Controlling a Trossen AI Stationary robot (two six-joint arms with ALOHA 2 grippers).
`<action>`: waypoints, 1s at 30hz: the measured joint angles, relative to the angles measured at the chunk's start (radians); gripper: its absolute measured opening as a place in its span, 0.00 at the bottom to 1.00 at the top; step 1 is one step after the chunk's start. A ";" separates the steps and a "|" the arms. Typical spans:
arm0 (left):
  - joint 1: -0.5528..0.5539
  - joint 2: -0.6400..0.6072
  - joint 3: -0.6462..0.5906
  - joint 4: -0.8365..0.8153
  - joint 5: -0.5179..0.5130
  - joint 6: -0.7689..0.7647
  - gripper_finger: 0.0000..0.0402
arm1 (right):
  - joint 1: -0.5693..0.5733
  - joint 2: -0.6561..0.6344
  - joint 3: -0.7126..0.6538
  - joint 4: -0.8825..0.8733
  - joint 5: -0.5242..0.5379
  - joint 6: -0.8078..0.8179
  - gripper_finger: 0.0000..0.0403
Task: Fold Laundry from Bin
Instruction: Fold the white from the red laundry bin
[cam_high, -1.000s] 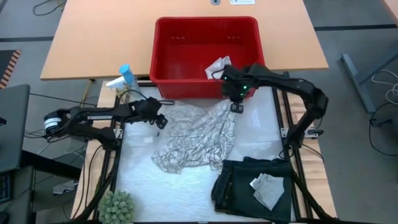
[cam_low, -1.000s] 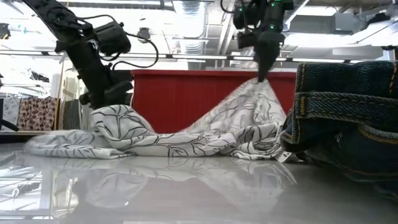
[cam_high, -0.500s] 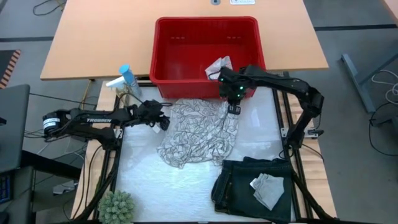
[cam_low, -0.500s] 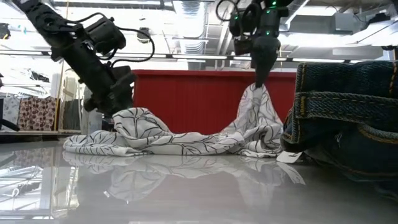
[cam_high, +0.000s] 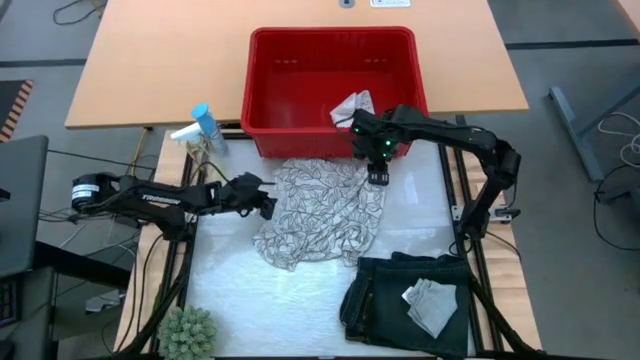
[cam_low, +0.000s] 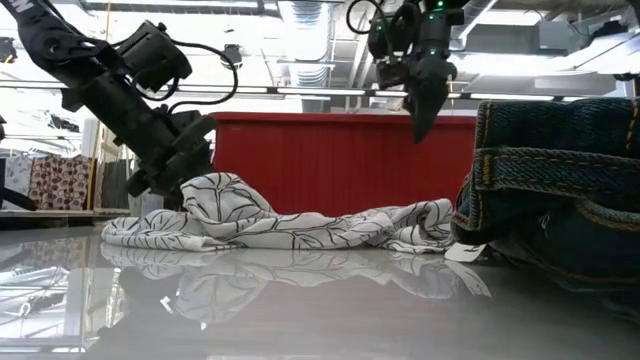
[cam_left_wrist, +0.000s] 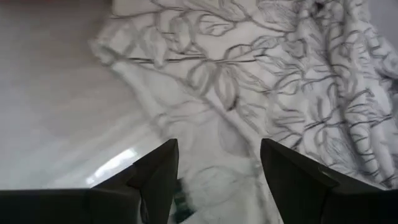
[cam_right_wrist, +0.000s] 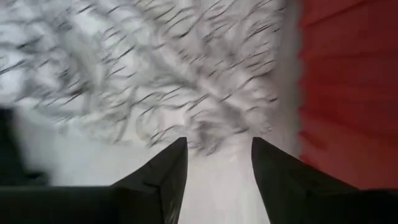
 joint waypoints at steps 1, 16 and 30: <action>-0.009 0.017 0.001 0.020 0.000 -0.009 0.54 | -0.006 0.000 0.000 0.028 0.014 -0.017 0.50; -0.042 0.232 0.044 0.140 0.103 -0.095 0.54 | -0.174 0.106 0.000 0.476 0.107 -0.171 0.42; -0.044 0.235 0.062 -0.058 0.006 -0.130 0.54 | -0.142 -0.049 0.033 0.310 -0.073 -0.183 0.42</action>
